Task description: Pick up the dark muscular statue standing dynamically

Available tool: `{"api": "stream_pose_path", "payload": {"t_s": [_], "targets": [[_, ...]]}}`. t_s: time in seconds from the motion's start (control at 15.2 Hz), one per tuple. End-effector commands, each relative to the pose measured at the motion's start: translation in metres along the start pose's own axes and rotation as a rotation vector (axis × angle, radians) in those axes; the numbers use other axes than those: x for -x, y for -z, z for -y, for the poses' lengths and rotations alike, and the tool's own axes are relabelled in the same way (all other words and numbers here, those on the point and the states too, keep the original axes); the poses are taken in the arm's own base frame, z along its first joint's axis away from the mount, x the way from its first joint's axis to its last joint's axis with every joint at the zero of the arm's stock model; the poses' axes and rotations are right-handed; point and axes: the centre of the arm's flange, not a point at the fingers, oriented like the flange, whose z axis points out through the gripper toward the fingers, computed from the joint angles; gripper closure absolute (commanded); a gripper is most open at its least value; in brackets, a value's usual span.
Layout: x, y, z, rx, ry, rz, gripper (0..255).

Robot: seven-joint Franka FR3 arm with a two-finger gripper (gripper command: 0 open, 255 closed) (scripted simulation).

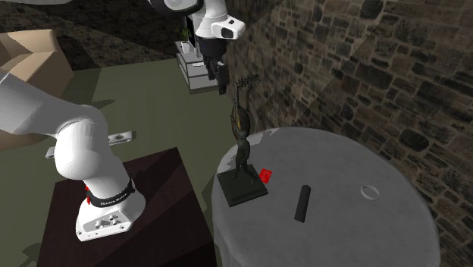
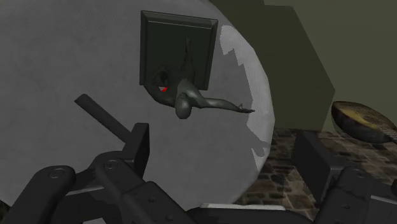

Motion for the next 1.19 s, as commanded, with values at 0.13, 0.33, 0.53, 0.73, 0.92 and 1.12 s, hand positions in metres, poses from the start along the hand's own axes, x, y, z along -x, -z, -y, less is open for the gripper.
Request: {"api": "stream_pose_path", "payload": {"t_s": [0.13, 0.33, 0.53, 0.73, 0.92, 1.12], "targets": [[-0.032, -0.045, -0.007, 0.011, 0.007, 0.043, 0], [-0.053, -0.081, -0.009, 0.020, 0.012, 0.076, 0], [-0.073, -0.118, -0.013, 0.028, 0.018, 0.109, 0], [-0.092, -0.155, -0.016, 0.036, 0.023, 0.141, 0], [-0.109, -0.194, -0.019, 0.045, 0.028, 0.174, 0], [-0.109, -0.206, -0.020, 0.045, 0.029, 0.175, 0]]}}
